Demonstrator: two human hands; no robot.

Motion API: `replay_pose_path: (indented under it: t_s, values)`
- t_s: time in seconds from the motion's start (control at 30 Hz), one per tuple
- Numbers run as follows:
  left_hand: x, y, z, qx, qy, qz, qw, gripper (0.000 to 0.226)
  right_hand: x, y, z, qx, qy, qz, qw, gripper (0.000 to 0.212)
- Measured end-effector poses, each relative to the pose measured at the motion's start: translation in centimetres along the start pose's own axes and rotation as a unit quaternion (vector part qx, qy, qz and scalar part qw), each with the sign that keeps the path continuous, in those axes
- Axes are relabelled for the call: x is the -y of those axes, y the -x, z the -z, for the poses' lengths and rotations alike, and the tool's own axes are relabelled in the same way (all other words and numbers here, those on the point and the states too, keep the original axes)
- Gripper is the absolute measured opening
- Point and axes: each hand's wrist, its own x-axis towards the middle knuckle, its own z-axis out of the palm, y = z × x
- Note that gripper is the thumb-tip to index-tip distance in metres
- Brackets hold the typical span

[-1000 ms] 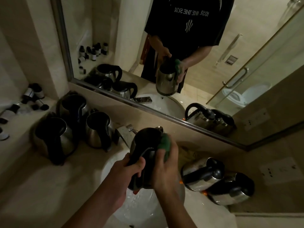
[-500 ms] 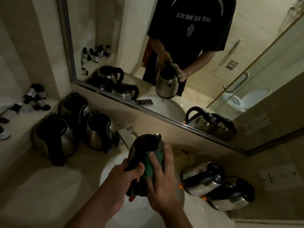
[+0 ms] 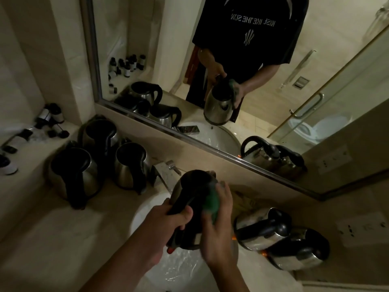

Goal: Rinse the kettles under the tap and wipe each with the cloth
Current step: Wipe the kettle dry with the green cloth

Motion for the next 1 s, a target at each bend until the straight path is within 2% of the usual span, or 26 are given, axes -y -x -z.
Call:
replay_pose_path:
  t_s: [0.03,0.07,0.1,0.13,0.2,0.23,0.3,0.37,0.47,0.53,0.6,0.67,0.73,0.8,0.87,0.93,1.0]
  values:
    - [0.1,0.0,-0.1,-0.006,-0.005,-0.002,1.000,0.035,0.6,-1.1,-0.2,-0.026,-0.115,-0.099,0.988,0.037]
    - [0.1,-0.1,-0.3,-0.014,-0.009,0.001,1.000,0.034,0.8,-2.4,-0.5,-0.056,-0.174,-0.178,0.967,0.029]
    - [0.1,-0.1,-0.3,-0.023,-0.013,0.006,1.000,0.035,1.1,-3.3,-0.8,-0.072,-0.163,-0.206,0.962,0.026]
    - [-0.1,0.0,-0.4,-0.027,-0.014,0.011,0.999,0.037,1.3,-3.8,-1.1,-0.079,-0.104,-0.188,0.973,0.027]
    - [-0.6,-0.1,-0.1,-0.018,0.006,0.020,1.000,0.042,1.4,-3.1,-1.7,-0.068,0.046,-0.055,0.995,0.043]
    - [-0.8,-0.1,0.0,-0.008,0.022,0.024,0.999,0.043,0.9,-2.0,-1.9,-0.050,0.117,0.026,0.992,0.050]
    - [-1.1,-0.1,0.4,0.009,0.060,0.034,0.998,0.047,-1.5,0.5,-2.4,-0.017,0.226,0.186,0.956,0.056]
    - [-1.5,0.2,0.6,0.018,0.103,0.039,0.994,0.041,-4.4,2.3,-2.8,-0.009,0.285,0.244,0.927,0.057]
    - [-2.0,0.5,0.8,0.024,0.104,0.027,0.994,0.039,-7.6,4.5,-3.3,-0.018,0.304,0.213,0.928,0.063]
    - [-2.3,0.7,0.8,0.016,0.099,0.016,0.995,0.039,-8.3,5.3,-3.7,-0.032,0.261,0.183,0.947,0.062]
    - [-2.6,1.0,0.6,0.011,0.109,0.001,0.994,0.036,-7.3,5.0,-4.0,-0.065,0.158,0.108,0.979,0.063]
    - [-3.0,1.4,0.4,0.010,0.116,-0.010,0.993,0.032,-5.3,3.5,-3.8,-0.098,0.024,0.008,0.995,0.063]
    - [-3.1,1.8,0.3,0.012,0.104,-0.025,0.994,0.032,-2.9,1.3,-3.1,-0.102,-0.100,-0.079,0.987,0.056]
    - [-3.2,2.2,0.2,0.010,0.097,-0.043,0.994,0.034,0.0,-1.7,-1.7,-0.089,-0.137,-0.123,0.979,0.050]
    - [-3.1,2.4,0.3,0.011,0.090,-0.049,0.995,0.038,2.4,-4.0,-0.5,-0.055,-0.166,-0.123,0.977,0.046]
    - [-3.2,2.6,0.2,0.010,0.073,-0.045,0.996,0.041,4.5,-4.7,-0.1,-0.027,-0.145,-0.079,0.986,0.044]
    - [-3.1,2.5,0.2,0.001,0.098,-0.037,0.995,0.036,5.6,-4.3,-0.2,-0.005,0.025,0.045,0.999,0.050]
